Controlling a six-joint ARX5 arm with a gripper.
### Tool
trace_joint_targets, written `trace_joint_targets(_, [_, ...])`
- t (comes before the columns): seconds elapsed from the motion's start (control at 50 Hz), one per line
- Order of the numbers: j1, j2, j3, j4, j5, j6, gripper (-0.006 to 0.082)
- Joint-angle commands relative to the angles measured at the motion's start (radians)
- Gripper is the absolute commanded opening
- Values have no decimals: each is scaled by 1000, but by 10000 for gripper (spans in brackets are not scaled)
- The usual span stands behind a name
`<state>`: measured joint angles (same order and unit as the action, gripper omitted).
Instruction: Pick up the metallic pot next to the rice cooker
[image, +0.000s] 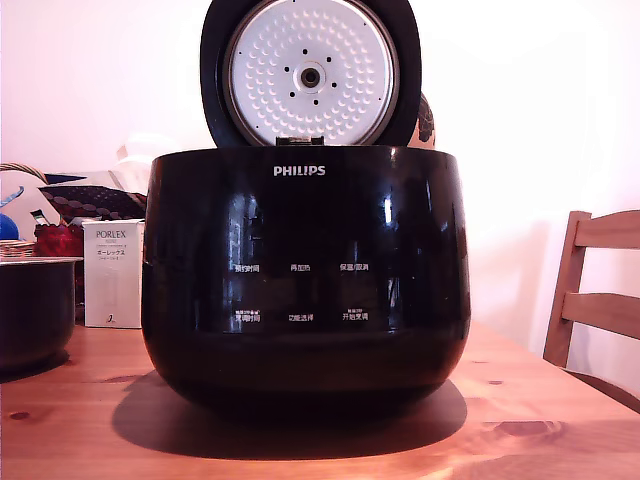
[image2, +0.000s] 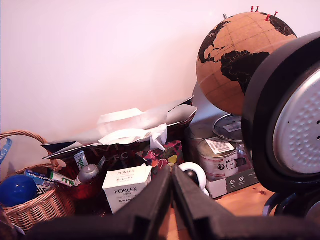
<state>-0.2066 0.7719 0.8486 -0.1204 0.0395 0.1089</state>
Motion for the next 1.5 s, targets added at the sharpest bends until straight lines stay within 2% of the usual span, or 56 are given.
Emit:
trace_joint_targets(0.0, [5,-8,-25,16,6,6,-21])
trace_joint_targets(0.24, [5,-8,-8,-24,9,86,-21])
trace_joint_targets(0.3, [5,-8,6,-54,32,121,-21])
trace_joint_targets(0.34, [5,-7,16,-77,46,190,-21])
trace_joint_targets(0.36, [5,-8,22,-97,59,190,-21])
trace_joint_targets(0.38, [5,-8,28,-113,64,272,-21])
trace_joint_targets(0.42, [5,-8,42,-153,68,272,-21])
trace_joint_targets(0.44, [5,-8,50,-175,68,344,-21])
trace_joint_targets(0.48, [5,-7,65,-219,68,378,-21])
trace_joint_targets(0.5, [5,-7,74,-243,68,430,-21])
trace_joint_targets(0.54, [5,-6,89,-294,68,442,-21])
trace_joint_targets(0.56, [5,-6,95,-320,68,495,-21])
trace_joint_targets(0.6, [5,-6,106,-378,69,507,-21])
trace_joint_targets(0.62, [5,-6,110,-400,70,559,-21])
trace_joint_targets(0.72, [5,3,121,-543,69,607,-21])
trace_joint_targets(0.88, [5,36,121,-763,64,606,-15])
trace_joint_targets(0.96, [5,55,121,-838,65,602,33])
trace_joint_targets(1.02, [5,66,121,-872,66,598,147])
trace_joint_targets(1.1, [5,77,121,-883,64,598,343])
trace_joint_targets(1.14, [5,80,121,-881,64,599,385])
trace_joint_targets(1.34, [5,132,121,-865,58,653,446])
trace_joint_targets(1.48, [6,216,121,-840,57,718,451])
